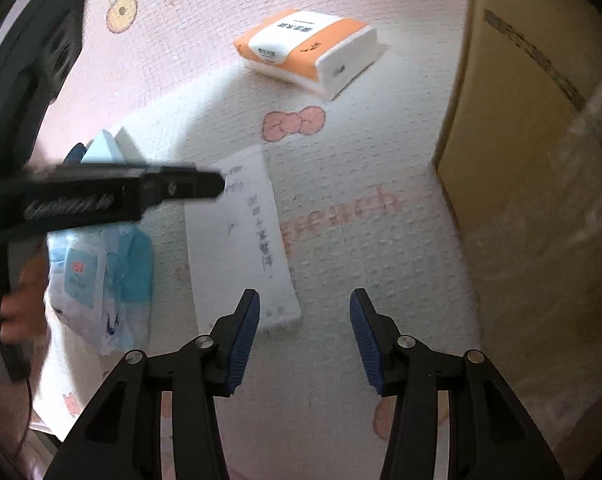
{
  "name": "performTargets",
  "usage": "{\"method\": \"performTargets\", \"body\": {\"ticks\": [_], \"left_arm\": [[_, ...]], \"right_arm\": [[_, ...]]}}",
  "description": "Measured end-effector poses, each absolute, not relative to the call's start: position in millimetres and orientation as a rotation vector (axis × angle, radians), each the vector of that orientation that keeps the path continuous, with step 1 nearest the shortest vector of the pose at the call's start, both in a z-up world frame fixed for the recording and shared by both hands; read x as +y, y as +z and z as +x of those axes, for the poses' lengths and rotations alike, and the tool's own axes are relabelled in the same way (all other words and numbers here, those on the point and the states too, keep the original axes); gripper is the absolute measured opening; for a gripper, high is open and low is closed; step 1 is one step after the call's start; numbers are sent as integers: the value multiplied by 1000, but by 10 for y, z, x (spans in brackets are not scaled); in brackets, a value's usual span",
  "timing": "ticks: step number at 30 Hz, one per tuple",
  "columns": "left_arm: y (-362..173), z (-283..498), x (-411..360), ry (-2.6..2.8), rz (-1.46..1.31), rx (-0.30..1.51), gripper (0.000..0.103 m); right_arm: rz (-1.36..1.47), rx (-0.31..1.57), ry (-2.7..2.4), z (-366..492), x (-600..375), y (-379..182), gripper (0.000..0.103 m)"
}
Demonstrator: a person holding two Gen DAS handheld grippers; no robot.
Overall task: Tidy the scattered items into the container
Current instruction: 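Position the open right gripper around the notebook's spiral edge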
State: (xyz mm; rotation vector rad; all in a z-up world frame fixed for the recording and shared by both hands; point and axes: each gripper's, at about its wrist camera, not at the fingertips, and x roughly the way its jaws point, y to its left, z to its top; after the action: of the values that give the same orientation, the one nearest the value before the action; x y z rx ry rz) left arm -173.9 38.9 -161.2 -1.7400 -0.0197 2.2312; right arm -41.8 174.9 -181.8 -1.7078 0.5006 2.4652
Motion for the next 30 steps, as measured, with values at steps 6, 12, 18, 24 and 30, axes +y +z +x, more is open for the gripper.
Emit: {"method": "performTargets", "body": {"ticks": [6, 12, 18, 24, 30], "left_arm": [[-1747, -1972, 194, 2197, -1806, -79, 47], [-1877, -1925, -50, 2167, -1819, -293, 32], [-1858, -1750, -83, 2089, -1843, -250, 32], [-1849, -1554, -42, 2017, -1848, -163, 32], [-1838, -1514, -115, 2013, -1843, -159, 32]], "right_arm": [[-1832, 362, 2389, -401, 1522, -1966, 17], [-1837, 325, 2394, -377, 1450, -1962, 17], [-1773, 390, 2366, -296, 1656, -1919, 17], [-1724, 405, 2331, -134, 1757, -1877, 17], [-1694, 471, 2351, 188, 1669, -1786, 33]]}}
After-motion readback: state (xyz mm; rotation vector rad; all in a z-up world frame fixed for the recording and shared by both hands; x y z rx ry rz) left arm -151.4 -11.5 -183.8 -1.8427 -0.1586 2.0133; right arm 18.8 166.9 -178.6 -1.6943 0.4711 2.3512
